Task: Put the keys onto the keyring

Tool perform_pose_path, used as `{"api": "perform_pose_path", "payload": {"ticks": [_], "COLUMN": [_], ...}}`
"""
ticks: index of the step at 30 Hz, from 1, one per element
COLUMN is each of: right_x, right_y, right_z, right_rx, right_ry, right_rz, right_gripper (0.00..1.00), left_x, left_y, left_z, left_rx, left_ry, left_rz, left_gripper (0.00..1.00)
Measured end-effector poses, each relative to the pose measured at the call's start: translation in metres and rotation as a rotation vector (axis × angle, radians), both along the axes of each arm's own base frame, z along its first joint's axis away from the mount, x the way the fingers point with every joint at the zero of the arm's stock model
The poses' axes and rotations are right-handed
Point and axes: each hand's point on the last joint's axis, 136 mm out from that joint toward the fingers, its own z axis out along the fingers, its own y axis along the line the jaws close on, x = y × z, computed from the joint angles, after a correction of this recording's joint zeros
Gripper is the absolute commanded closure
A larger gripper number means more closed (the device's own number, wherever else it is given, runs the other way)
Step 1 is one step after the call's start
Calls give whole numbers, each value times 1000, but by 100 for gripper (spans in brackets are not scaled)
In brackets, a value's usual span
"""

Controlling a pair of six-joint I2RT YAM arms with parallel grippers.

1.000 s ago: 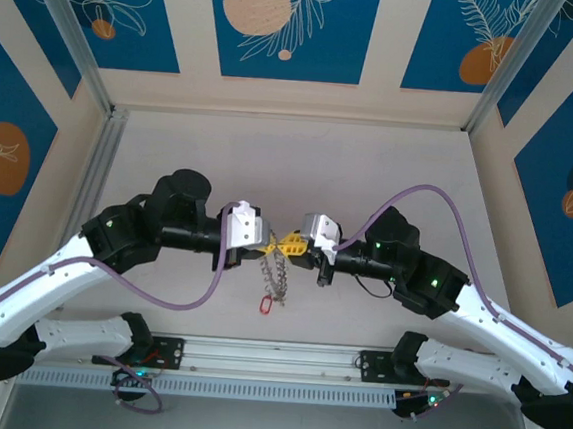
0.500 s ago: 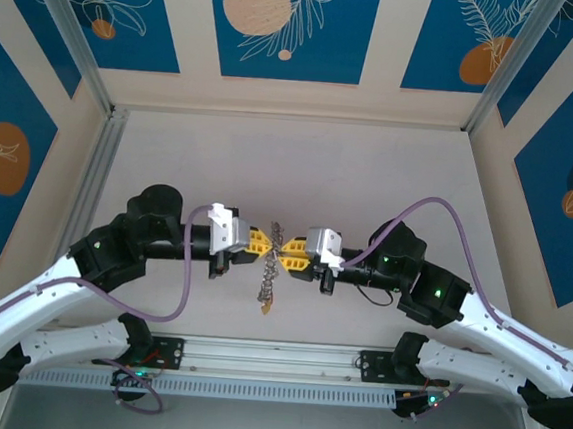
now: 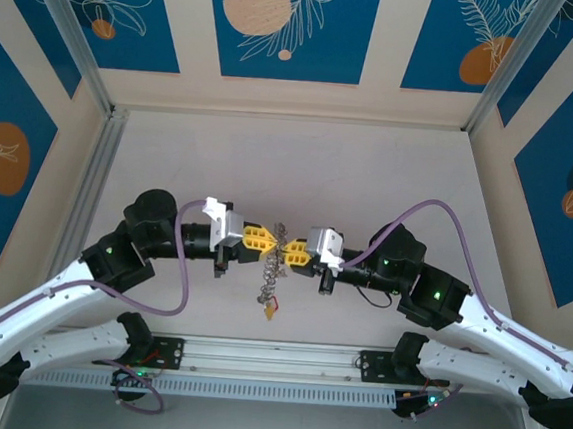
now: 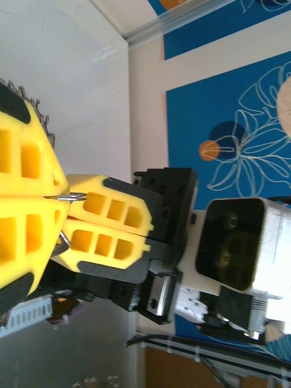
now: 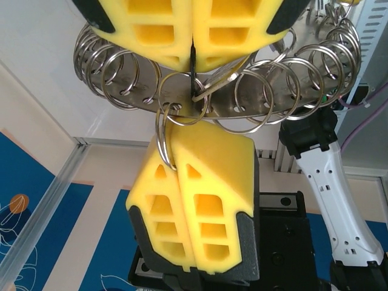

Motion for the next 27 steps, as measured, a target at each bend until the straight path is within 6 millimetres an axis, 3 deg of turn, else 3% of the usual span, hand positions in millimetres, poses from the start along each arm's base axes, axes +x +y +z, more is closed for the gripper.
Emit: {"api": "perform_pose_path", "payload": {"ticks": [7,12,17,27], "right_x": [6,5,-2,-6], "right_y": [12,13,4,-23], "right_z": [-8,-1,10,38], "right_rx": [-31,-17,20,117], "right_ry": [15,9,-1,-33], "right_rz": [4,13,18,-32], "right_gripper": [96,83,66,61], "left_x": [3,0,-4,-5], "left_y": [2,3,6,10], "left_z": [-1,9,21,22], "left_rx": [-94,-145,-187,-186], "left_ry": [61,68,41,33], "left_rz": [-44,-79,-103,-121], "left_gripper": [100,100,100,100]}}
